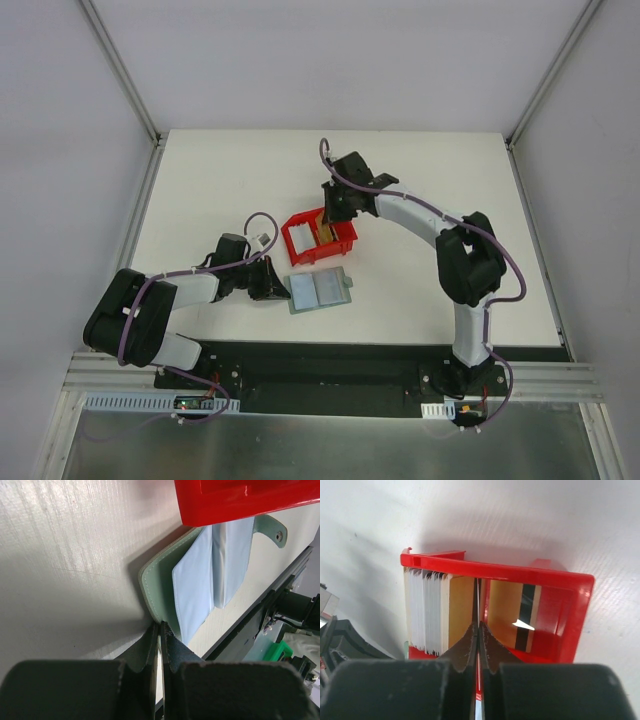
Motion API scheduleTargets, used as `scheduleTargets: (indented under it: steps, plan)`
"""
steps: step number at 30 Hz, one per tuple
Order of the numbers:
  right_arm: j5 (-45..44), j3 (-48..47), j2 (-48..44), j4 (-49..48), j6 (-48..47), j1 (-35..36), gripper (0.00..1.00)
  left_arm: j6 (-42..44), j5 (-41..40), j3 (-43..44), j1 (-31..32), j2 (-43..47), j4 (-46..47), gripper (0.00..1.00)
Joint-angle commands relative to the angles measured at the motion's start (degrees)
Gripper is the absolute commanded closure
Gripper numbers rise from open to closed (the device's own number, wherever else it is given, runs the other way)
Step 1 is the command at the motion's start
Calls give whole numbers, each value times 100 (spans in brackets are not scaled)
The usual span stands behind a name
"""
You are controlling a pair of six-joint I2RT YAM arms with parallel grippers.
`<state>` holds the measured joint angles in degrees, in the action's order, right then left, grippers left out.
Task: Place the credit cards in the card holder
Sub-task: Pick up the credit card from the storage box, then insert the credit card into the card holder.
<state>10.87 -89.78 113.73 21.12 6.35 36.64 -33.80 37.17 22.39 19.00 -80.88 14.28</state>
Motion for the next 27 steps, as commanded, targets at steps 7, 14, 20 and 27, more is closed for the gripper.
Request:
scheduleTargets:
  steps: [7, 14, 20, 27]
  plan:
    - [-842, 56, -1264, 59, -337, 10, 100, 137, -104, 11, -55, 37, -145, 100]
    - [80, 1847, -2662, -968, 646, 18, 100, 146, -105, -16, -55, 90, -180, 100]
    - [662, 3667, -3445, -2086, 1641, 220, 100, 216, 9, -95, -28, 90, -189, 100]
    - [706, 4925, -3165, -3508, 2432, 817, 100, 155, -78, -156, 261, -59, -180, 100]
